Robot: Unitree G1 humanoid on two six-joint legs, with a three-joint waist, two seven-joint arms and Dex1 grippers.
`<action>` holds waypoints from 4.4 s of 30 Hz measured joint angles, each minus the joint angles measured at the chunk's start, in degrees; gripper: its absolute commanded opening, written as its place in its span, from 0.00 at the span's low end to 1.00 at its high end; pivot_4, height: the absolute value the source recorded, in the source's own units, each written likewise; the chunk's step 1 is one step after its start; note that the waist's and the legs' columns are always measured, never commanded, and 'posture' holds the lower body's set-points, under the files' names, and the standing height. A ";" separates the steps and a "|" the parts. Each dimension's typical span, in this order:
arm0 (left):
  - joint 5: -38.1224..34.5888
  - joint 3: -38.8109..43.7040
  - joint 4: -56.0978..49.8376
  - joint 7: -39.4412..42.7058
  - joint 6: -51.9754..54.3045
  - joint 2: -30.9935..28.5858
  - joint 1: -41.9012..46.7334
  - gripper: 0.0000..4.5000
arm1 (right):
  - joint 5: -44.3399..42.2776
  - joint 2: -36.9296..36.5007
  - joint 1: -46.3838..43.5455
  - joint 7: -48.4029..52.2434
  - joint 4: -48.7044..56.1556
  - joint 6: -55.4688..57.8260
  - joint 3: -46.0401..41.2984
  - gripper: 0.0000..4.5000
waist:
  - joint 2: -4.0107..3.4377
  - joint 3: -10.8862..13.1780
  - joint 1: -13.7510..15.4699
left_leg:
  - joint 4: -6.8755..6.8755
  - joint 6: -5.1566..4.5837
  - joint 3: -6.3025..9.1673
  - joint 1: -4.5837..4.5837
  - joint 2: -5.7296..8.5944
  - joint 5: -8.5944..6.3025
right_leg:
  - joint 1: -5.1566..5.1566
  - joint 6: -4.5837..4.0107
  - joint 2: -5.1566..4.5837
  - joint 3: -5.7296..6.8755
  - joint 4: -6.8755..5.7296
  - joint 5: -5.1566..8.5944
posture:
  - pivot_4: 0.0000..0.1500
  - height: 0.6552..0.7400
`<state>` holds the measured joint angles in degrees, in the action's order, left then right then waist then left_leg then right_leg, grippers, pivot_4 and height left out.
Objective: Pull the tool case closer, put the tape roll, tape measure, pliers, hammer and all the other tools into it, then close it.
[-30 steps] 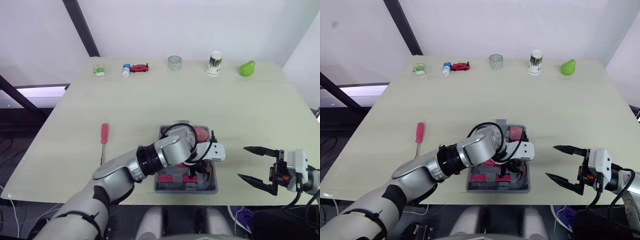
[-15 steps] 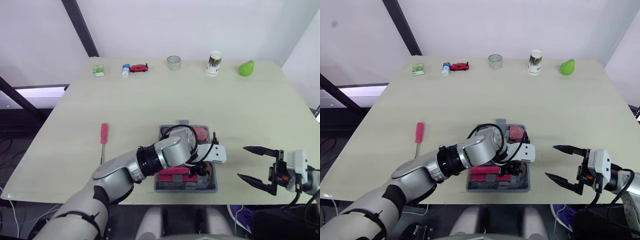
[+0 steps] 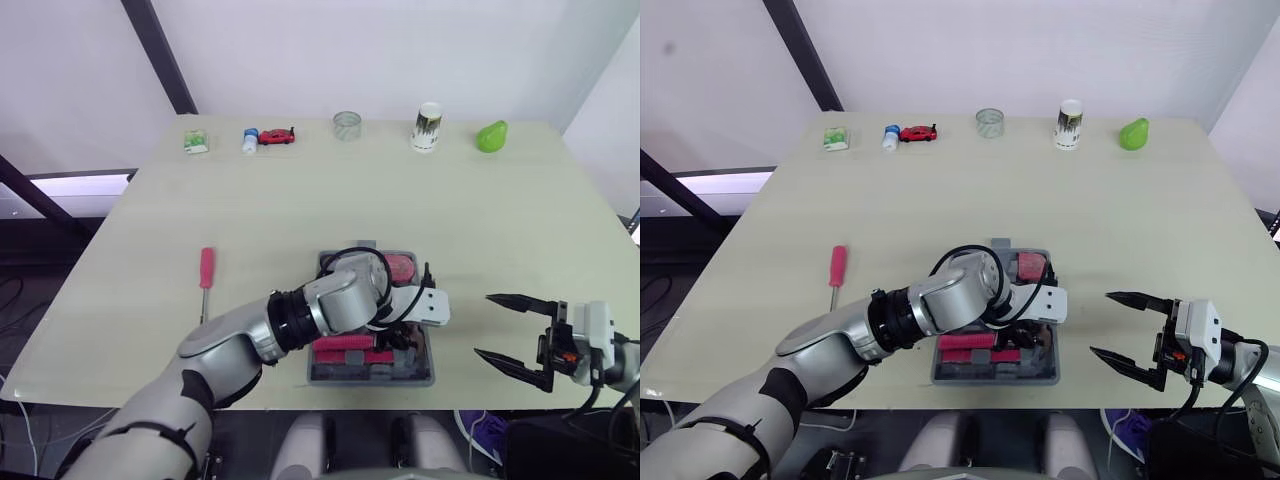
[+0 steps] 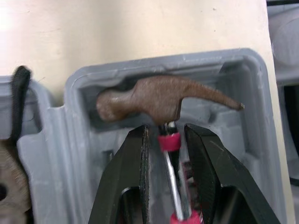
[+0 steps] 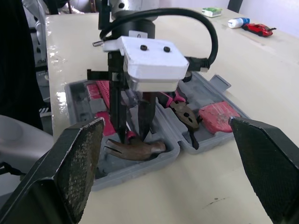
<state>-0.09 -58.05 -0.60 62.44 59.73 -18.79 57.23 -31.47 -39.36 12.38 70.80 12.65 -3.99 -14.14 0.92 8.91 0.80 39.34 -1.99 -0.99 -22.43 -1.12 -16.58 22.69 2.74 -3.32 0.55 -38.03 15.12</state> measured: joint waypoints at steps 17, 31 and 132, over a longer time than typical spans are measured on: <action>-3.08 7.48 2.07 4.12 -3.84 -3.48 1.05 0.30 | 0.07 0.46 -0.19 -0.11 0.02 -0.06 0.12 1.00 | -0.01 0.00 0.02 | 0.00 0.00 -0.02 -0.01 0.00 0.00 | 0.00 0.00 0.00 0.00 0.01 0.00 | 1.00 1.00; -11.10 26.95 3.88 2.73 -17.17 -1.96 -10.13 0.30 | 0.54 0.49 -1.02 -0.12 -0.05 -0.18 0.86 1.00 | -0.03 0.00 -0.10 | 0.00 0.04 -0.02 0.03 -0.12 0.02 | 0.01 -0.01 -0.01 -0.01 -0.03 -0.01 | 1.00 1.00; 5.48 22.50 3.65 0.76 -37.35 -2.90 -25.27 0.00 | 0.55 0.37 0.09 -1.20 0.30 -0.89 0.53 1.00 | -0.06 -0.02 0.05 | 0.00 0.00 -0.06 0.04 -0.08 0.00 | 0.00 0.03 -0.02 -0.03 -0.03 -0.04 | 1.00 1.00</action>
<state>5.39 -35.55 3.05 63.19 22.38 -21.69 31.96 -30.93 -38.99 12.46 69.60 12.95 -4.88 -13.61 0.86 8.89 0.85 39.35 -1.99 -1.05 -22.39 -1.19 -16.58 22.68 2.77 -3.33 0.53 -38.06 15.08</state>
